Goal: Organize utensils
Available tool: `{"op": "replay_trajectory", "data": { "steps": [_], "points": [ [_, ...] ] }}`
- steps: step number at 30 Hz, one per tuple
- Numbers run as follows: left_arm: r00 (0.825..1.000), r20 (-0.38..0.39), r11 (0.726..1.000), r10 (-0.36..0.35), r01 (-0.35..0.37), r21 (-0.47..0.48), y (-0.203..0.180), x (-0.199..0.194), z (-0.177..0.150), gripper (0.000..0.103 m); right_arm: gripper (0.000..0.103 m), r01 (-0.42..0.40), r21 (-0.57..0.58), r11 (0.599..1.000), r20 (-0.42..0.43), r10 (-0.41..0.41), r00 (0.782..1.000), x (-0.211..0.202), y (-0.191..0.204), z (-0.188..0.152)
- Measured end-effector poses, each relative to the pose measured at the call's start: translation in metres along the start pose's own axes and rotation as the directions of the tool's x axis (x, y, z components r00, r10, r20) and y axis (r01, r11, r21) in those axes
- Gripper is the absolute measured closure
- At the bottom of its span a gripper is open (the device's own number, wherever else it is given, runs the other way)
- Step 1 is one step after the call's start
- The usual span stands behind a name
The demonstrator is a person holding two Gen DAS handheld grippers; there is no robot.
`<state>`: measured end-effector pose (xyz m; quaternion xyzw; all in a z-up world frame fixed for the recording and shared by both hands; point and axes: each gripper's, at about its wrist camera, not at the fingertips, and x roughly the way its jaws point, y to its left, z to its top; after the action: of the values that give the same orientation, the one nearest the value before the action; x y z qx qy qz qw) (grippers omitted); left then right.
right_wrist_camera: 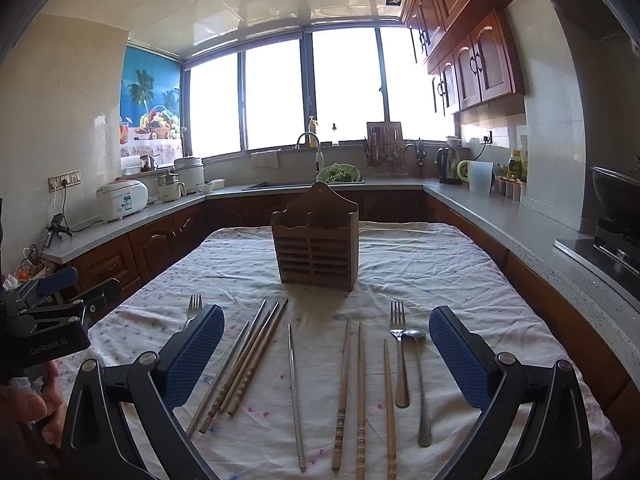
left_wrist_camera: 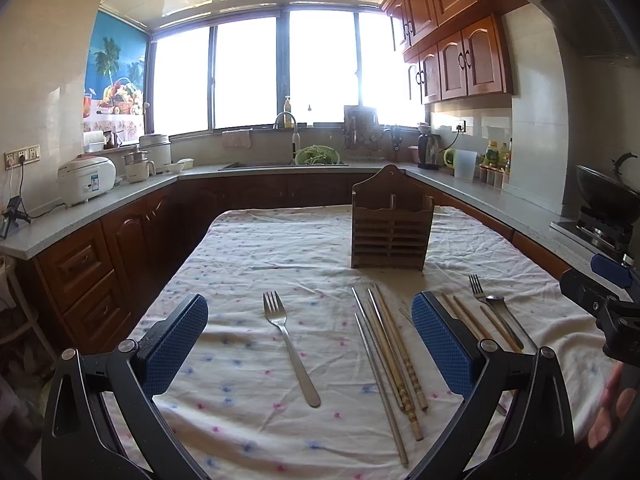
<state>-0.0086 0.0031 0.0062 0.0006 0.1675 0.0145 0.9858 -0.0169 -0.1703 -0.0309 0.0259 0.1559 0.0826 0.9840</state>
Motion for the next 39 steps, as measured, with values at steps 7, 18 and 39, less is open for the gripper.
{"op": "replay_trajectory", "data": {
  "steps": [7,18,39],
  "points": [
    [1.000,-0.005,1.000,-0.004,0.004,-0.002,0.000,0.001,0.001,0.000,0.000,-0.007,0.006,1.000,-0.003,0.007,1.000,0.002,-0.001,0.000],
    [1.000,-0.008,1.000,-0.003,0.003,0.001,-0.001,0.003,0.001,0.000,0.000,-0.013,0.011,1.000,0.004,0.013,1.000,0.001,-0.002,0.001],
    [0.998,-0.058,1.000,-0.006,0.006,-0.008,0.002,0.021,0.000,0.000,0.000,-0.022,0.042,0.999,-0.026,0.023,0.999,0.009,-0.010,0.001]
  ]
}}
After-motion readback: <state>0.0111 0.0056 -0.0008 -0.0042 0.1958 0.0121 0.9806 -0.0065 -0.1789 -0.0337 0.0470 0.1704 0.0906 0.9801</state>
